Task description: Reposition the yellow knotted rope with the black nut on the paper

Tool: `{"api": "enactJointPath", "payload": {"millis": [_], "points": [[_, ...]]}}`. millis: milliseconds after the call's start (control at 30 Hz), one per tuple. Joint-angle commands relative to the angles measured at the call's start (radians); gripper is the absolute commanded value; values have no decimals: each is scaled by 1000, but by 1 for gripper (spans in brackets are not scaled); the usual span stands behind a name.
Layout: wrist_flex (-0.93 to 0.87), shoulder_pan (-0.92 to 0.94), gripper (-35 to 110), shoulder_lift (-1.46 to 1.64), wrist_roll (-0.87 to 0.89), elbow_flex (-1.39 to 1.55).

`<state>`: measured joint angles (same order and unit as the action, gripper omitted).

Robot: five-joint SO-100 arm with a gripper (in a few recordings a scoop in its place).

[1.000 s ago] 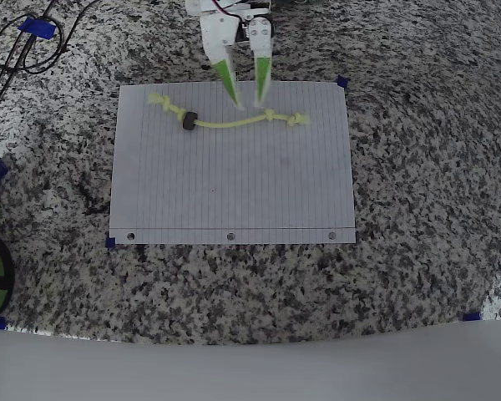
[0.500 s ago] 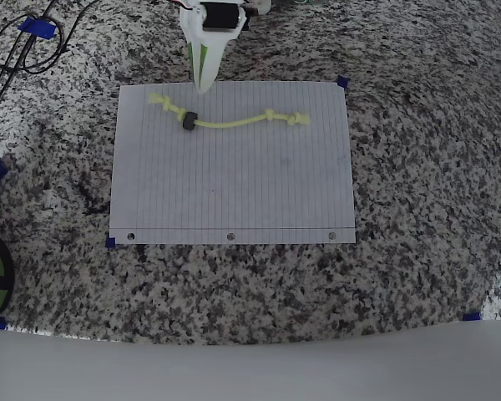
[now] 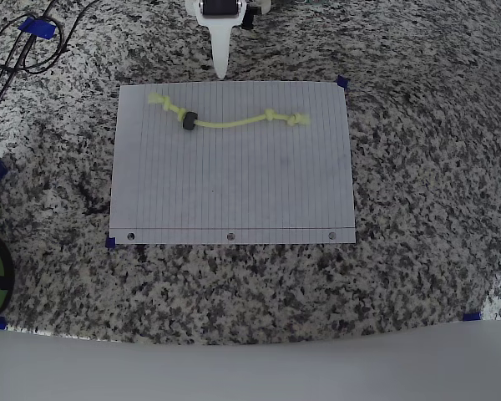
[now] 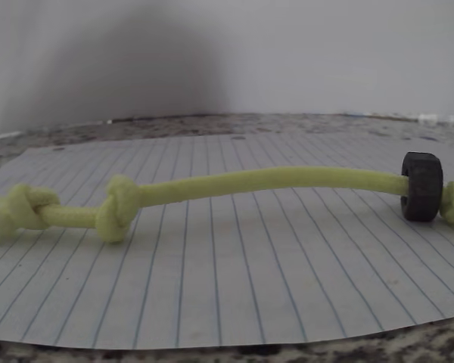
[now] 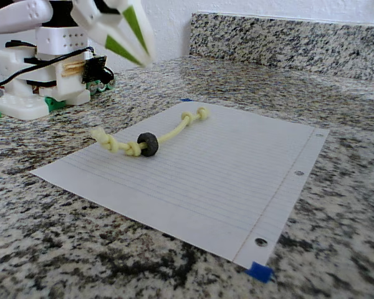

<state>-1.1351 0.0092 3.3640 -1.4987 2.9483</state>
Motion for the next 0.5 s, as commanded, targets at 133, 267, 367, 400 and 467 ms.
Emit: {"api": "enactJointPath", "payload": {"millis": [133, 267, 367, 400, 467], "points": [[-21, 35, 0, 46, -81, 95], [-34, 38, 0, 46, -92, 137], [-40, 41, 0, 46, -92, 161], [-40, 43, 0, 46, -92, 170], [-41, 46, 0, 46, -92, 189]]}}
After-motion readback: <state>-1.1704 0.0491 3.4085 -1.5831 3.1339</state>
